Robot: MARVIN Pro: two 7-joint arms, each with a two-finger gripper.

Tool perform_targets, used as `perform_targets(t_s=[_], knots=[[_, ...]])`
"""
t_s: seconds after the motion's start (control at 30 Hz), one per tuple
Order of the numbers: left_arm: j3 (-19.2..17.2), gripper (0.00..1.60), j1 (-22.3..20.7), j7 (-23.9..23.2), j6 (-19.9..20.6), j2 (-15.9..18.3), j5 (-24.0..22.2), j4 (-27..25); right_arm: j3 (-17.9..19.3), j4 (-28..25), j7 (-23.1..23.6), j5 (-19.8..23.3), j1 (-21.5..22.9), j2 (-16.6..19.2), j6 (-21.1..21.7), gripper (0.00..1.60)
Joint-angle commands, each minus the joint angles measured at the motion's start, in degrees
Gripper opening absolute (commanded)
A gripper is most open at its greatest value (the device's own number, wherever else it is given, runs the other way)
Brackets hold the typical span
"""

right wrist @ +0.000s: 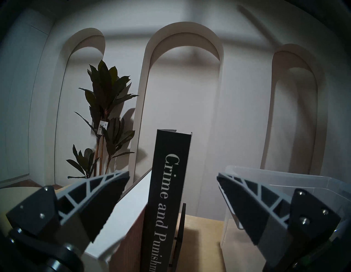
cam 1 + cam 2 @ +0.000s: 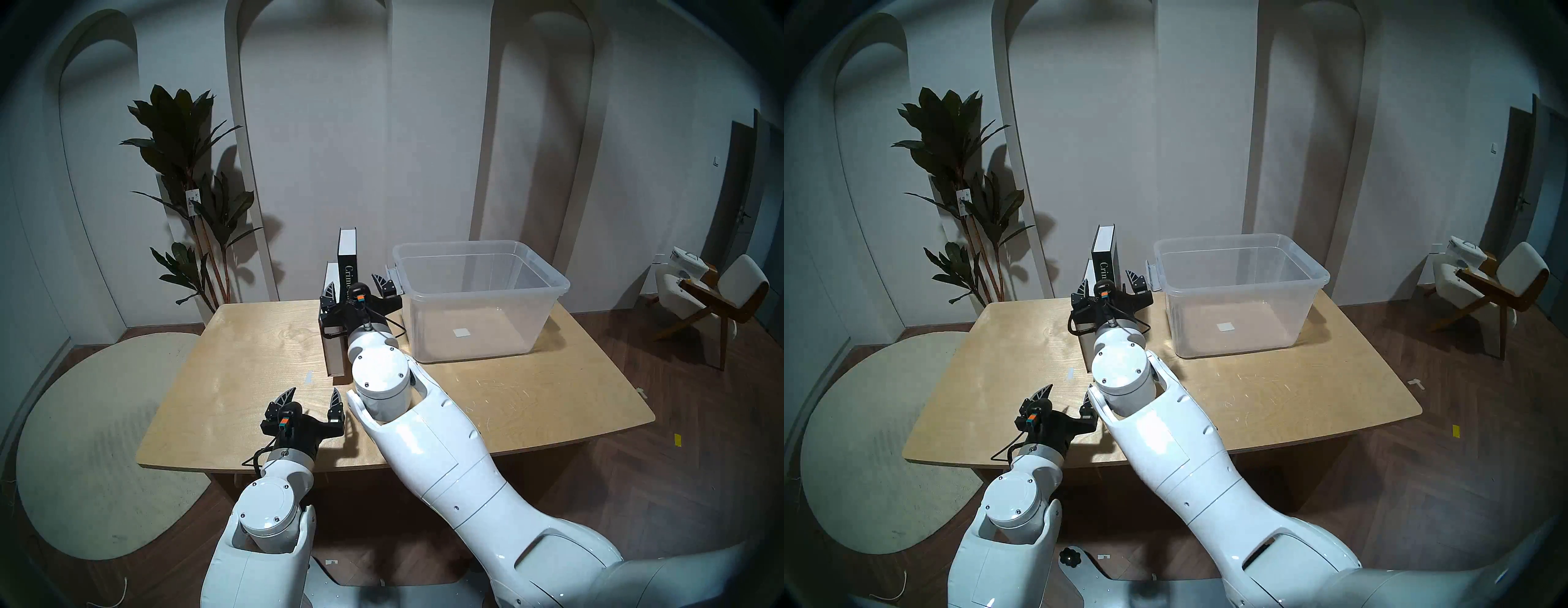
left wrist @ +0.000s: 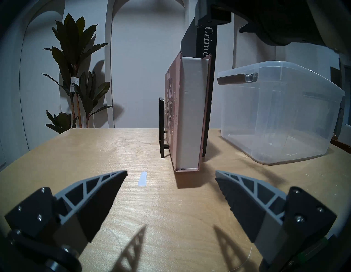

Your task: Pack the books into the storage box

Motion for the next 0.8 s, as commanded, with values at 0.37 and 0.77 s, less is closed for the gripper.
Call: perform_targets(t_s=[0.37,0.77], knots=[[-0.1,1.6,-0.5,0.0,-0.4,0.0,0.0,-1.4,0.3,16.2,-12.1,-1.2,12.5,-11.4,-1.2,1.6],[-0.1,1.6,-0.4,0.0,-0.4,0.0,0.0,-1.5,2.4,28.2,-18.3,-1.6,18.2,-15.2,-5.7,1.6]])
